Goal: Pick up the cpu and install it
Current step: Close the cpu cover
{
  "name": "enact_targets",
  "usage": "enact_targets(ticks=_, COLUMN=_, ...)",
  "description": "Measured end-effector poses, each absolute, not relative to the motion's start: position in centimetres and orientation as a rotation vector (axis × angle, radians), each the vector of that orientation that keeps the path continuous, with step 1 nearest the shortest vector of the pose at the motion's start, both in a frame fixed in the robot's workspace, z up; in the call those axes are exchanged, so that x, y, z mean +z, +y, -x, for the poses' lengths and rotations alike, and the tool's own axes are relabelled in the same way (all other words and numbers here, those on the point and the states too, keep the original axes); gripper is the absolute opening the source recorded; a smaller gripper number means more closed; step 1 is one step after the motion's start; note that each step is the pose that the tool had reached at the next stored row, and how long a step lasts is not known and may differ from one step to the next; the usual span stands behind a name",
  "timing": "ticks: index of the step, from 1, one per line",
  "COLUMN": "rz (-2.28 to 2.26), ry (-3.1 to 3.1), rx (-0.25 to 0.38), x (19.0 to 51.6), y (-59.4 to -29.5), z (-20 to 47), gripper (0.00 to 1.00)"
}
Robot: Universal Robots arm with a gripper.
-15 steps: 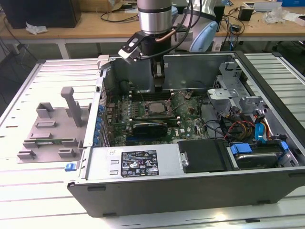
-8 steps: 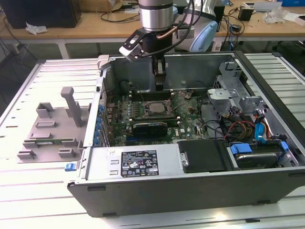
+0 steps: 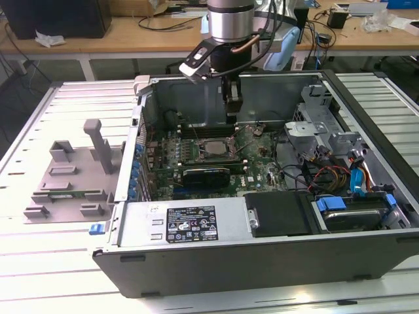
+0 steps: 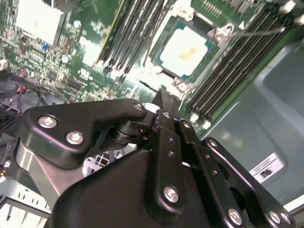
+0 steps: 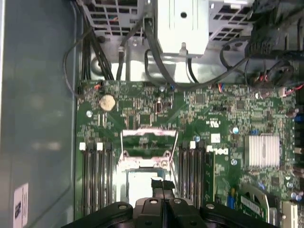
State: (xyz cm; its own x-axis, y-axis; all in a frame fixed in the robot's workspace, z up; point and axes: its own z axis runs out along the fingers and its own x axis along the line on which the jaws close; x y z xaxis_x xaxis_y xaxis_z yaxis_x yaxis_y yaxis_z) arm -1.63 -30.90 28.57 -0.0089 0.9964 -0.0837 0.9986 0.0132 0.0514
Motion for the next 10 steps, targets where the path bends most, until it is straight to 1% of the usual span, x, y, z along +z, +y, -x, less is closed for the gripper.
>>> enact_targets(ticks=10, rz=-2.143, ry=2.168, rx=-0.038, x=28.6, y=-30.9, z=-2.3, gripper=0.11)
